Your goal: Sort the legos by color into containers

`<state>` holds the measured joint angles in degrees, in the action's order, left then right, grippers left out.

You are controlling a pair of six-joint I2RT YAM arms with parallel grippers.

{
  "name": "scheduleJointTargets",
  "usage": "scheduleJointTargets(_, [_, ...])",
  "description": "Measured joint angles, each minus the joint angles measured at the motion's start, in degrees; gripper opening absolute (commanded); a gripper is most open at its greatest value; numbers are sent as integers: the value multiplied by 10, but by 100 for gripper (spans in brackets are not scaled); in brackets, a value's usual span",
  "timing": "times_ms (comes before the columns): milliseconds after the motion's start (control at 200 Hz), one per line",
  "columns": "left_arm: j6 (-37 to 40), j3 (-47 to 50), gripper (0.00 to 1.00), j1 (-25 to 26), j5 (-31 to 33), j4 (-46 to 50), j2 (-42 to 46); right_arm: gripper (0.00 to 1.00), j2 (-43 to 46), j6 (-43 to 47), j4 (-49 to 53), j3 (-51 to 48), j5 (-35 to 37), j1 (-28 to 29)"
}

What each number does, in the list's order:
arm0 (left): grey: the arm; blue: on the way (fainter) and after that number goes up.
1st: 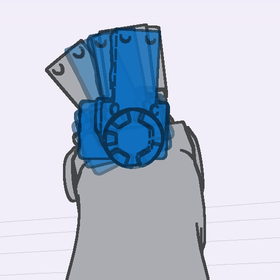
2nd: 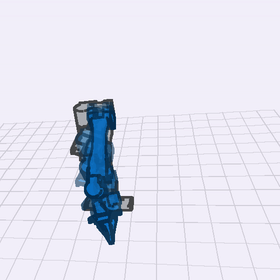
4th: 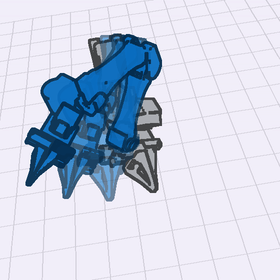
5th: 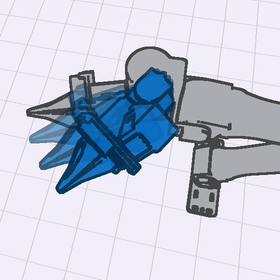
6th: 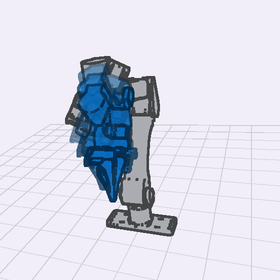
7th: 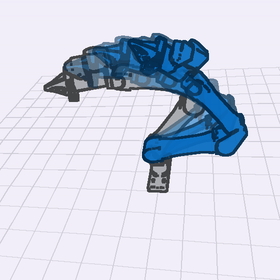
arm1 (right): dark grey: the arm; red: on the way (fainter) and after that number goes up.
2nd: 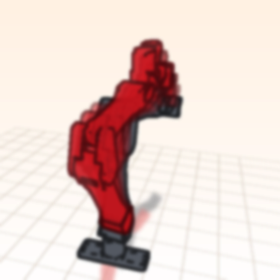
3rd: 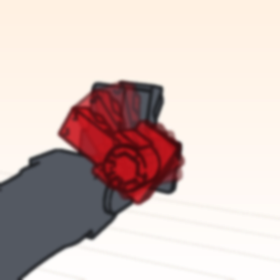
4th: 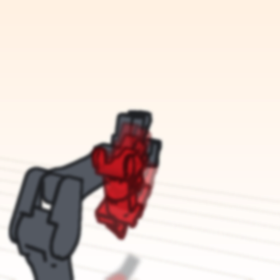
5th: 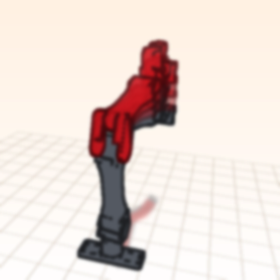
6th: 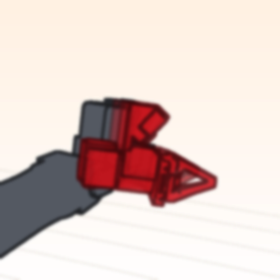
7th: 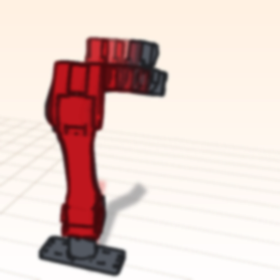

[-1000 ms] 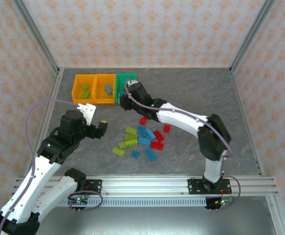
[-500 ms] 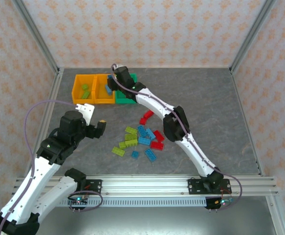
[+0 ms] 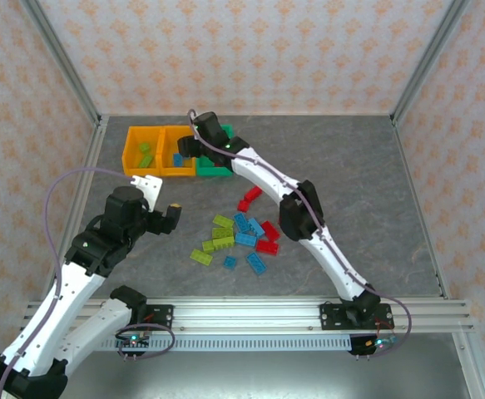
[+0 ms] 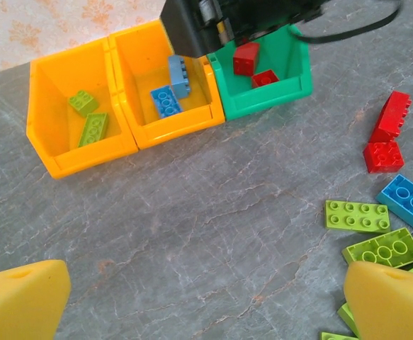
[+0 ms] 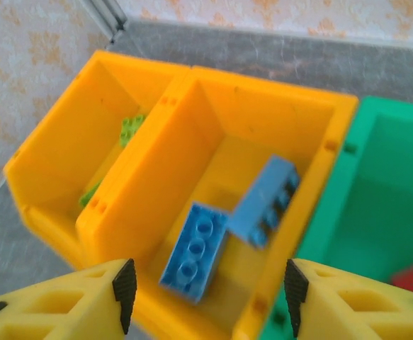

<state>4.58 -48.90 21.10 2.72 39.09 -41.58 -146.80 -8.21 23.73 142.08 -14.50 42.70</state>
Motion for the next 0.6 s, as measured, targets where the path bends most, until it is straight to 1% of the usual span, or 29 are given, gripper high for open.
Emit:
scheduleJointTargets(65, [0,0,100,0,2,0,-7,64,69,0,21,-68,-12,0])
scheduleJointTargets(140, [-2,1,100,0,4,-2,-14,66,169,2,35,-158,-29,0])
scheduleJointTargets(225, [-10,7,100,0,4,-10,-23,69,308,1,35,-283,-37,1])
scheduleJointTargets(315, [-33,5,100,0,-12,-10,-49,73,462,1,27,-421,-38,2])
scheduleJointTargets(400, [-78,-14,100,0,-45,1,-93,78,600,-6,26,-540,-27,3])
scheduleJointTargets(480, [-126,-26,99,2,-94,2,-129,82,715,-14,33,-640,-14,5])
scheduleJointTargets(540, [-172,-20,96,13,-122,0,-142,84,785,-23,47,-701,0,7])
scheduleJointTargets(596, [-225,-2,90,35,-131,-6,-142,85,834,-36,69,-745,11,7])
